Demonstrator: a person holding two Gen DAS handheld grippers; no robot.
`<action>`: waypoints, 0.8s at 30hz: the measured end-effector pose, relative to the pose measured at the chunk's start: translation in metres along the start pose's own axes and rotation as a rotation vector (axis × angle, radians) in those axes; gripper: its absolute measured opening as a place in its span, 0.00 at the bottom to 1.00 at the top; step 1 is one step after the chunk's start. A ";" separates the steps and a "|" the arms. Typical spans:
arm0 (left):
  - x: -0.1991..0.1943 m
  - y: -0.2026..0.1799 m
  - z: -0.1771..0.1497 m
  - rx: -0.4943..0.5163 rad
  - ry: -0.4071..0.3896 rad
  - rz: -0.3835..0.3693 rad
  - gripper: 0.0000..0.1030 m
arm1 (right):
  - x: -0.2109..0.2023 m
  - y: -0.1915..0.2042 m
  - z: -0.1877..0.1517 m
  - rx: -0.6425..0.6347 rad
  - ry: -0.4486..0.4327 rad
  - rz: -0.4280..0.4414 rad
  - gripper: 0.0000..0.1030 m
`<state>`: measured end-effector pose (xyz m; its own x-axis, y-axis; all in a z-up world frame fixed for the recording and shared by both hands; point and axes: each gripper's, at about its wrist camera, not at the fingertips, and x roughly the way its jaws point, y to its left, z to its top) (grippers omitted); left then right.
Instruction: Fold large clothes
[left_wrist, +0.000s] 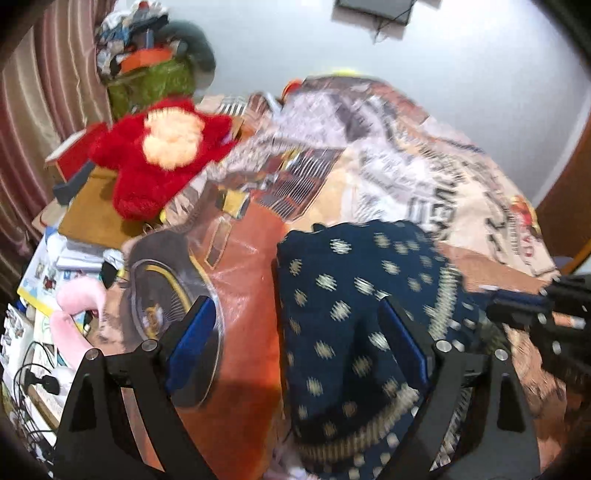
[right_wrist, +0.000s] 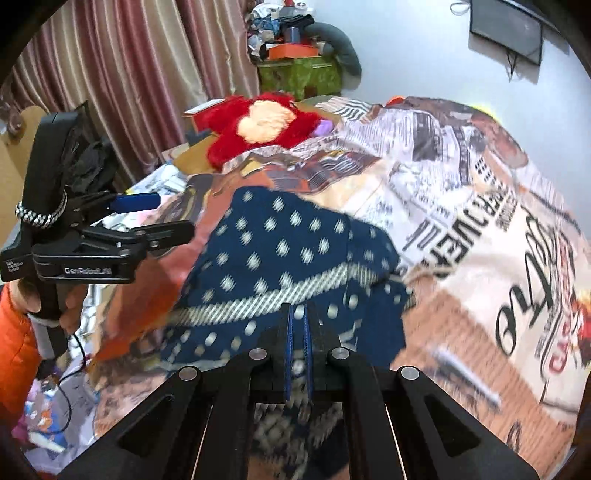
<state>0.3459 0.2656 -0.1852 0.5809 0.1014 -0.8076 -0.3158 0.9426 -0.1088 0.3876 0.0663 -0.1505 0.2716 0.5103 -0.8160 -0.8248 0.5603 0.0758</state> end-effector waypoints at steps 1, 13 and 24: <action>0.012 0.000 0.000 -0.002 0.019 0.015 0.87 | 0.009 -0.002 0.003 0.002 0.008 -0.010 0.02; 0.014 0.007 -0.013 -0.049 0.030 0.043 0.89 | 0.060 -0.016 -0.017 0.024 0.126 -0.055 0.02; -0.132 -0.039 -0.021 0.093 -0.264 0.037 0.89 | -0.056 0.021 -0.018 -0.017 -0.073 -0.153 0.02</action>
<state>0.2658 0.2083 -0.0866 0.7493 0.2042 -0.6299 -0.2774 0.9606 -0.0186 0.3462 0.0371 -0.1136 0.4295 0.4663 -0.7734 -0.7792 0.6242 -0.0565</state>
